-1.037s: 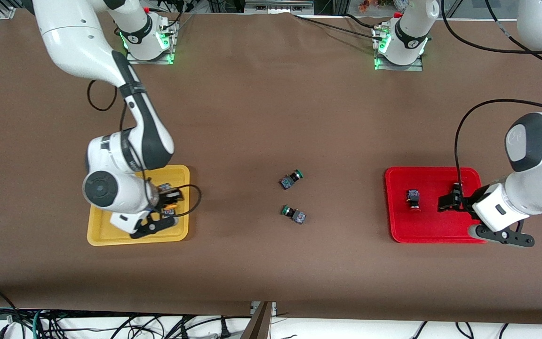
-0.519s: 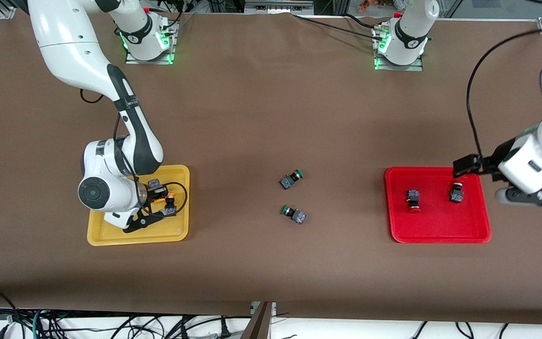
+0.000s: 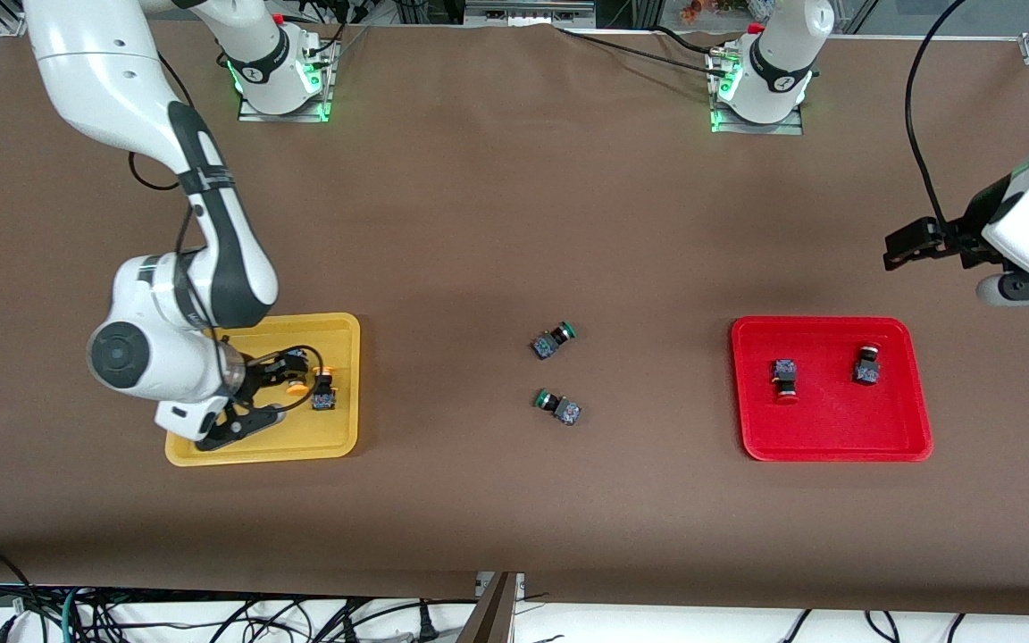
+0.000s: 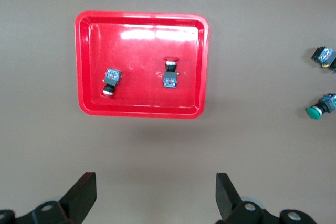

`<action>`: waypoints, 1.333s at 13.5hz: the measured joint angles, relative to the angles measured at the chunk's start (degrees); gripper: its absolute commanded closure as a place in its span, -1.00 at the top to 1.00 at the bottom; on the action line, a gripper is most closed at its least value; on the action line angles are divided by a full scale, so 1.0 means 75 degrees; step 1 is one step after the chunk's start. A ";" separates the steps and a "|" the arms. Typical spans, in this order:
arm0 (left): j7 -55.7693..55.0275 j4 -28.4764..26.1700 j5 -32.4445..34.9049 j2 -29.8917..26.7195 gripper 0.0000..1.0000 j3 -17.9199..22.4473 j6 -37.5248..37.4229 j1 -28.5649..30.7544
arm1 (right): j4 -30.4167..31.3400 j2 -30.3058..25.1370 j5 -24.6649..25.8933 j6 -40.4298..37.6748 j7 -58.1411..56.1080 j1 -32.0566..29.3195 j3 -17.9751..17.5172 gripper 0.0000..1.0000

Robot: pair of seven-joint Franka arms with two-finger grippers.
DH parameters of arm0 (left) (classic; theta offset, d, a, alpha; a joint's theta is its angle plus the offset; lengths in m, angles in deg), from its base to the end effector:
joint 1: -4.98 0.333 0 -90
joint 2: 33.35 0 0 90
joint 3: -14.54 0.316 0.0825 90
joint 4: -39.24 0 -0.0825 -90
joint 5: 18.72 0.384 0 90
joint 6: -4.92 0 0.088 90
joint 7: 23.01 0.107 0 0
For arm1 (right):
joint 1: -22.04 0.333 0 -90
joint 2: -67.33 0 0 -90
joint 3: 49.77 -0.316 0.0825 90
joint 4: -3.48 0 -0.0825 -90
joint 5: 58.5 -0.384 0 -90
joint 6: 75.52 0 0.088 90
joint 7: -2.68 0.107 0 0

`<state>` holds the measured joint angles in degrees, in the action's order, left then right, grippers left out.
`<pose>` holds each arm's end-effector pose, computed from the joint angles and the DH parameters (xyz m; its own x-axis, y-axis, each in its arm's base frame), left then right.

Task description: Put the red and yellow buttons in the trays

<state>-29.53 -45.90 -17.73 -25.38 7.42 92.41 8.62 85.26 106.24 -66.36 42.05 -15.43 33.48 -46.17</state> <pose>0.5896 -0.0290 0.5815 0.9939 0.0536 -0.0962 0.0528 -0.9985 -0.0111 0.7083 0.1134 0.2913 0.9206 0.3895 -0.0276 0.3857 -0.9181 -0.0916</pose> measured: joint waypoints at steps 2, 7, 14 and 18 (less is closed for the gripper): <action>-0.0012 -0.0181 -0.0023 -0.0048 1.00 0.0057 -0.0003 0.0019 | -0.0254 -0.0480 -0.0082 -0.0558 0.0126 -0.0059 -0.0002 1.00; -0.0012 -0.0185 -0.0187 0.0069 1.00 0.0111 0.0031 0.0042 | -0.0308 -0.2358 -0.0077 -0.2607 0.1477 -0.0021 -0.0041 1.00; -0.0027 -0.0085 -0.0188 0.0135 1.00 0.0111 0.0036 0.0032 | 0.0919 -0.4558 0.0661 -0.3780 0.2708 -0.0017 -0.0063 1.00; -0.0027 -0.0085 -0.0188 0.0167 1.00 0.0113 0.0036 0.0033 | 0.1034 -0.4653 0.1054 -0.3849 0.2699 -0.0018 -0.0065 1.00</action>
<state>-29.73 -46.54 -19.14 -24.12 8.27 92.68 8.87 93.02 71.35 -58.45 13.18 4.81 33.34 -46.66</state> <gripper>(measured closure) 0.000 0.000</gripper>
